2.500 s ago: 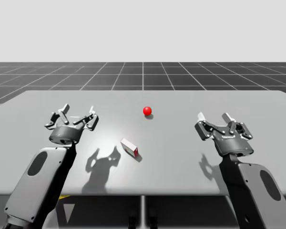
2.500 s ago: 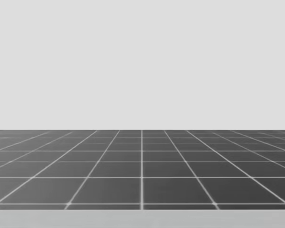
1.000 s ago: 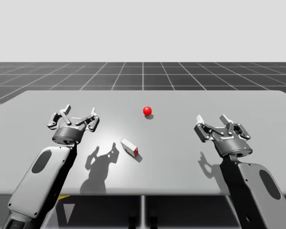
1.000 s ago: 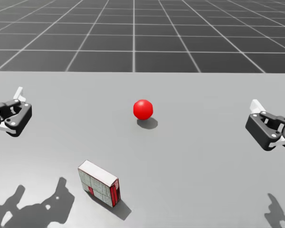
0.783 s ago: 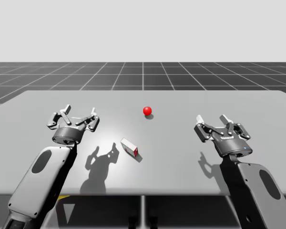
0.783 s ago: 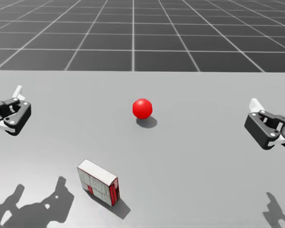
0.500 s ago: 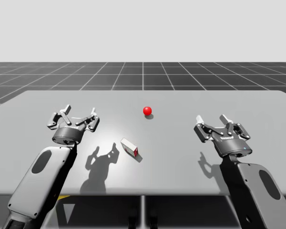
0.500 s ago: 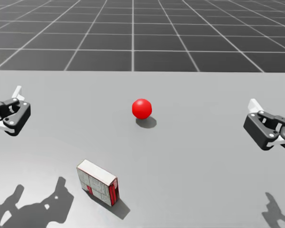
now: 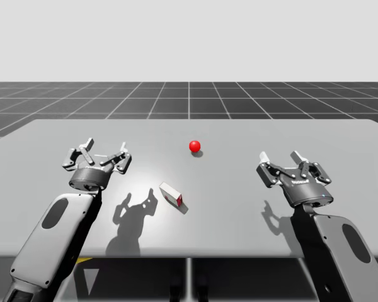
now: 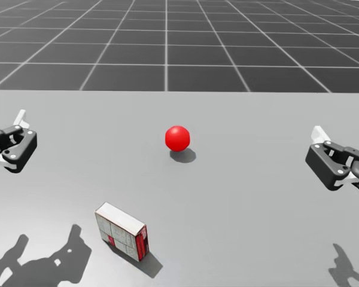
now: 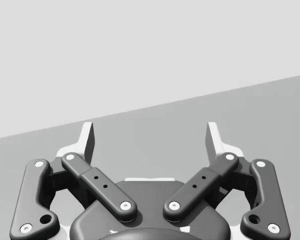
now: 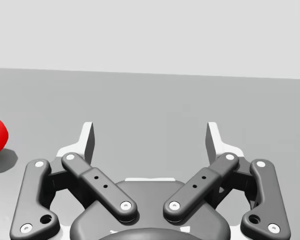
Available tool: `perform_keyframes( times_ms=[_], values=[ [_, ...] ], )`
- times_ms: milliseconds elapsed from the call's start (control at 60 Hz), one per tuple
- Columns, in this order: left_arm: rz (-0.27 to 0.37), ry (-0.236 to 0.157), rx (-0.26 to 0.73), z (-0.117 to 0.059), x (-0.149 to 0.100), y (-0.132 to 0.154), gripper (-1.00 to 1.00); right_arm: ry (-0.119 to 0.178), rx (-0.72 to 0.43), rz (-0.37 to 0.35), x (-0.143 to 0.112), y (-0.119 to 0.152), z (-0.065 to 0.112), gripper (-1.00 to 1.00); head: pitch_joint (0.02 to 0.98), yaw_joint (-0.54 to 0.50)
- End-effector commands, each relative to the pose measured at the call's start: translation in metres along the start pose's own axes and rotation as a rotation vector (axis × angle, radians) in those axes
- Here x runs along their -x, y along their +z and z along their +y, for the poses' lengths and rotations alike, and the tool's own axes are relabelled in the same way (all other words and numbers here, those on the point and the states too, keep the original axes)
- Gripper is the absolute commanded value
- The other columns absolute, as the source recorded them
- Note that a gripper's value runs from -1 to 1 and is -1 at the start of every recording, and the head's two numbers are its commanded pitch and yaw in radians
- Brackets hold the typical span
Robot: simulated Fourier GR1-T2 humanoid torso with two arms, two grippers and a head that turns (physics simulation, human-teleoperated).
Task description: Watch the red light. When it turns green, pick up the object.
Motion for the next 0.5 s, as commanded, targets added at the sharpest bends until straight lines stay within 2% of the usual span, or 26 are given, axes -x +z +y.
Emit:
perform_keyframes(
  times_ms=[17,500],
  values=[
    [0.0,0.0,0.001,-0.0006,-0.0001,-0.0002,-1.0,0.0,0.001,0.001,0.0001,-0.0002,-0.0005,-1.0,0.621,-0.05],
    [-0.001,-0.003,0.002,-0.001,-0.0004,0.0003,-1.0,-0.003,0.003,-0.001,0.0004,-0.0006,-0.0013,-1.0,0.616,-0.05]
  ],
)
